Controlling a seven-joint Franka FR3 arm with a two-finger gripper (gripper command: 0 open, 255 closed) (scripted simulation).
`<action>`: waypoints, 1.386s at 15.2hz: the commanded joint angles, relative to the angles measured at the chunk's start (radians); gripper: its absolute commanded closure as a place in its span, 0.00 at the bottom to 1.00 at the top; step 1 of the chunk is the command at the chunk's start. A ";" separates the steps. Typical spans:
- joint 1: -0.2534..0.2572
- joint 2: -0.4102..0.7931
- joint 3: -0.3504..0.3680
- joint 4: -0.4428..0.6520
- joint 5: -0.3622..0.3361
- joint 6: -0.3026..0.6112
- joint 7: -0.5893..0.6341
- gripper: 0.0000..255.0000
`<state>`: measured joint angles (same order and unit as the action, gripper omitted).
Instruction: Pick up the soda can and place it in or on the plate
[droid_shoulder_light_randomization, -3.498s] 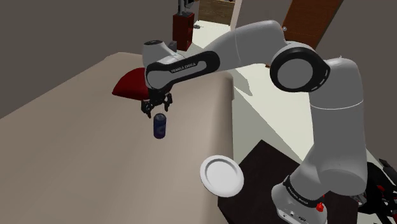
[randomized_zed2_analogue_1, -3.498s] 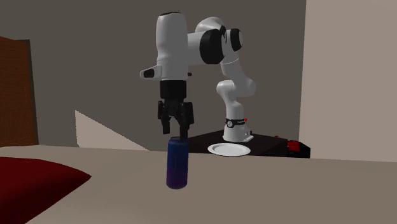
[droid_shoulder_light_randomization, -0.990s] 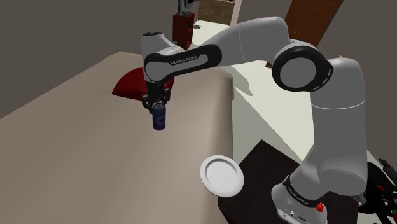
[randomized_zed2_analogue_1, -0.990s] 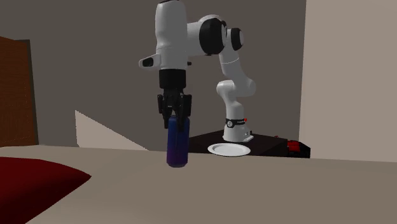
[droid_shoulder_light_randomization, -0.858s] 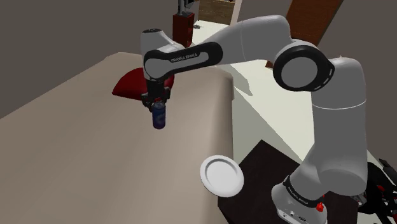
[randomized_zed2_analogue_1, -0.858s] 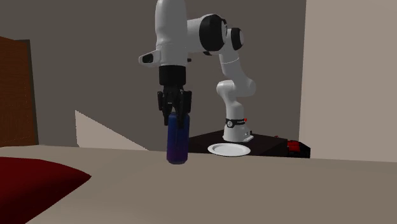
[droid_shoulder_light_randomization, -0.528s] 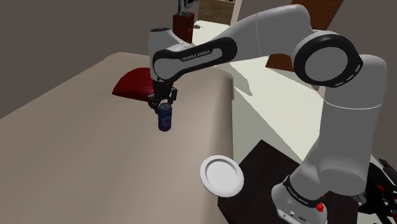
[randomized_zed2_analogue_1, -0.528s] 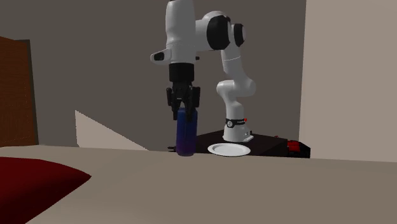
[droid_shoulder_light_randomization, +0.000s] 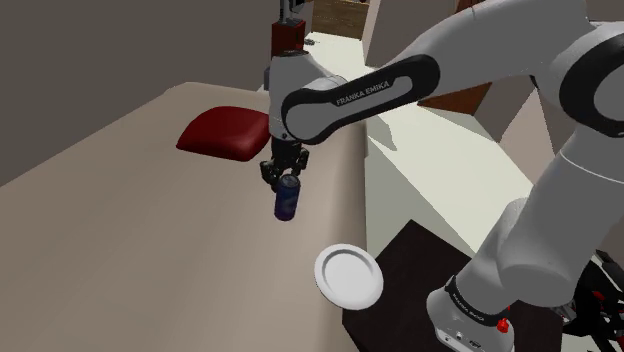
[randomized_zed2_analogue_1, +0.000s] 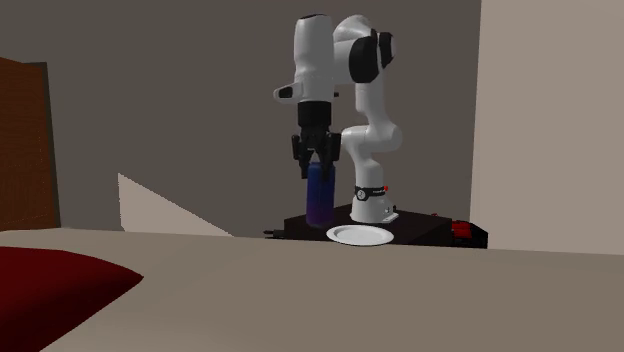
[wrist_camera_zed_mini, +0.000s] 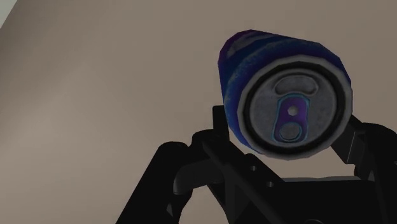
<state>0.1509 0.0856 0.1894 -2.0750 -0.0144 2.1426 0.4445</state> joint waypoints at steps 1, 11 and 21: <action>0.001 -0.080 0.004 -0.089 0.018 0.011 -0.004 1.00; 0.041 -0.494 0.007 -0.477 0.111 -0.011 -0.028 1.00; 0.104 -0.817 0.009 -0.726 0.169 -0.084 -0.019 1.00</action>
<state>0.2524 -0.7288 0.1956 -2.7854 0.1513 2.0448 0.4248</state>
